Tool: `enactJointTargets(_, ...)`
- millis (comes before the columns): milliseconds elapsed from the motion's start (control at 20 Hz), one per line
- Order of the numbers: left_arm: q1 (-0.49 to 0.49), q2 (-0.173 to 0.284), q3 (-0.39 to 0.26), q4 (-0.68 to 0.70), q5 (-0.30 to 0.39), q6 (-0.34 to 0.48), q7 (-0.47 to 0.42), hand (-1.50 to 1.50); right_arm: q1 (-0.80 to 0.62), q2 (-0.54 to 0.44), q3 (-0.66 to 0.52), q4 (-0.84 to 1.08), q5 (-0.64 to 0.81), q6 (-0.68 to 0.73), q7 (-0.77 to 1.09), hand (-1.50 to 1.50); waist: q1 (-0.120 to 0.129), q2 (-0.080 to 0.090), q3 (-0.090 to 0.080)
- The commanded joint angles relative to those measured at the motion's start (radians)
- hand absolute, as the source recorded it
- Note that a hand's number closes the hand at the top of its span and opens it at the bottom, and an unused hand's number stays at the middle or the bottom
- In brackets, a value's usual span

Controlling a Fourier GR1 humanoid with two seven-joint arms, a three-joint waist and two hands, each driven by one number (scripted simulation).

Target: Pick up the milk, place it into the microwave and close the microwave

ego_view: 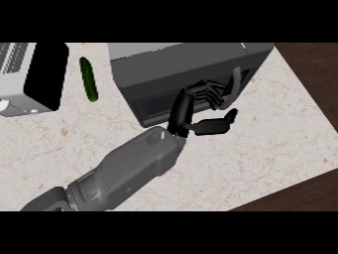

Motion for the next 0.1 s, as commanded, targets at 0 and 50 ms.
enactJointTargets(0, 0.036, 0.002, 0.080, 0.162, 0.056, 0.054, 0.020, -1.50, 0.030, -0.013, -0.013, -0.017, -0.013, -0.002, 0.009, -1.50, 0.022, 0.007, 0.000)
enactJointTargets(50, 0.054, 0.002, 0.069, 0.164, 0.059, 0.044, 0.010, -1.50, 0.037, -0.013, -0.015, -0.023, -0.020, -0.008, 0.011, -1.50, 0.029, 0.006, -0.001)
